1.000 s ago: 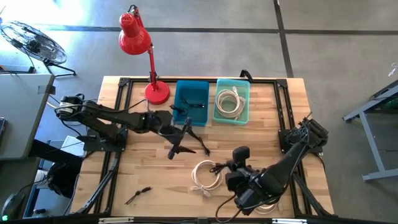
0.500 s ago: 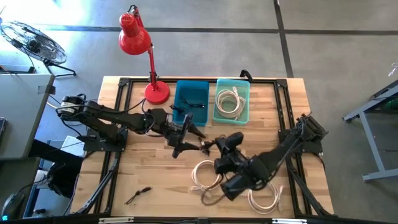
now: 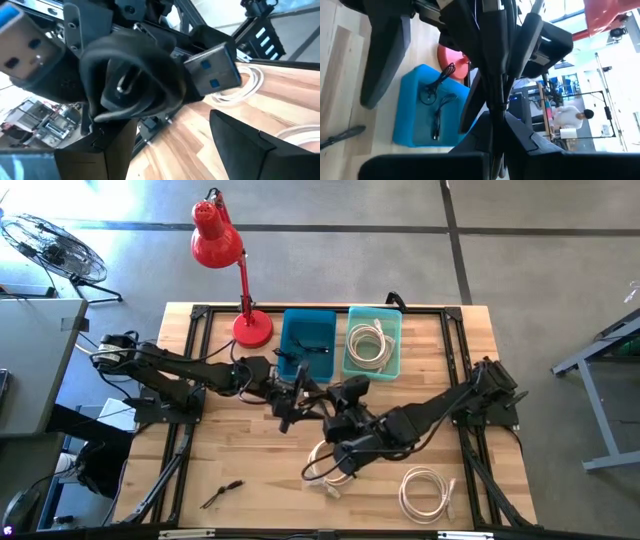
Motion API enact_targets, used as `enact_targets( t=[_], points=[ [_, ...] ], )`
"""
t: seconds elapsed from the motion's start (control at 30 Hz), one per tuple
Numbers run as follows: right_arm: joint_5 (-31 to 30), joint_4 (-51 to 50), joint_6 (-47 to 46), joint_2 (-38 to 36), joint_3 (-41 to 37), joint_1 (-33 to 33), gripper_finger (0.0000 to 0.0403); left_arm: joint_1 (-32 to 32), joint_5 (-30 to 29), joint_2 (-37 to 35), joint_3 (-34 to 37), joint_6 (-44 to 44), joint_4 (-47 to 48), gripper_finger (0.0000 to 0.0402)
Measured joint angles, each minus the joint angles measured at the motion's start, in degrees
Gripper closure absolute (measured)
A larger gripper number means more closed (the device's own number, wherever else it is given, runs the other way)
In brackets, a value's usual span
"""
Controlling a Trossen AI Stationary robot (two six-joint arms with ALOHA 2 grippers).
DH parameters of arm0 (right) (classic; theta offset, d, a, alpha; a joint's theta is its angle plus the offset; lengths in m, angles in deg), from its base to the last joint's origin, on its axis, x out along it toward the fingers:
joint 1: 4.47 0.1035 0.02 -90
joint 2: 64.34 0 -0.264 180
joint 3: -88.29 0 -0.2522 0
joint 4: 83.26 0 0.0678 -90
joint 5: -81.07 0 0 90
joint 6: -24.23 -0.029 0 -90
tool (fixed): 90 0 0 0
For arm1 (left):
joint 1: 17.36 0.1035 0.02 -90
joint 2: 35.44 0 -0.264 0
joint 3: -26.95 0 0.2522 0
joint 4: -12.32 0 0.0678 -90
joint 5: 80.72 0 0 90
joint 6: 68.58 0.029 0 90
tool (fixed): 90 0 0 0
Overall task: Pick & Place USB Port
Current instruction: Put the black charger cable into the blue bin
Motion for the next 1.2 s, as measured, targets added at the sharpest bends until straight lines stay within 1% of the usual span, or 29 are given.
enact_targets(
  t=[0.07, 0.13, 0.27, 0.33, 0.37, 0.4, 0.47, 0.63, 0.77, 0.87, 1.1, 1.2],
  points=[
    [-0.5, -0.2, 0.2, 0.0, 0.0, 0.0, 0.0391, 0.0, -0.2, 0.0, 0.0, 0.2, 0.6, 0.0156],
    [-1.9, -0.7, 0.2, 0.0, 0.0, 0.2, 0.0391, 0.0, -2.6, 0.0, 0.0, 0.2, 1.4, 0.0156],
    [-2.5, -1.0, 0.1, 0.0, 0.0, 1.0, 0.0391, 0.1, -12.1, 0.0, 0.0, 0.3, 2.0, 0.0156],
    [-1.8, -1.4, -1.0, 0.0, 0.0, 1.3, 0.0391, 0.1, -15.1, 0.0, 0.0, 0.3, 1.5, 0.0156],
    [-1.4, -1.9, -1.6, 0.0, 0.0, 1.4, 0.0391, 0.1, -15.5, 0.0, 0.0, 0.3, 0.9, 0.0156],
    [-1.0, -2.5, -2.2, 0.0, 0.0, 1.4, 0.0391, 0.1, -15.3, 0.0, 0.0, 0.2, 0.1, 0.0156],
    [-1.0, -3.9, -3.6, 0.0, 0.0, 1.4, 0.0391, 0.1, -13.0, 0.0, 0.0, 0.2, -1.5, 0.0156],
    [-0.9, -5.1, -5.4, 0.0, 0.0, 0.7, 0.0391, 0.0, -2.0, 0.0, 0.0, -1.3, -5.8, 0.0156],
    [1.8, -4.9, -5.4, 0.0, 0.0, -0.2, 0.0391, 0.1, 3.2, 0.0, 0.0, -0.9, -5.5, 0.0156],
    [4.1, -4.0, -5.2, 0.0, 0.0, -1.1, 0.0391, 0.0, 3.4, 0.0, 0.0, -0.9, -5.5, 0.0156],
    [6.4, -1.0, -2.8, 0.0, 0.0, -1.9, 0.0391, 0.1, 2.8, 0.0, 0.0, -0.9, -5.4, 0.0157],
    [7.5, -0.7, -2.8, 0.0, 0.0, -1.9, 0.0391, 0.0, 2.7, 0.0, 0.0, -0.8, -5.3, 0.0176]
  ],
)
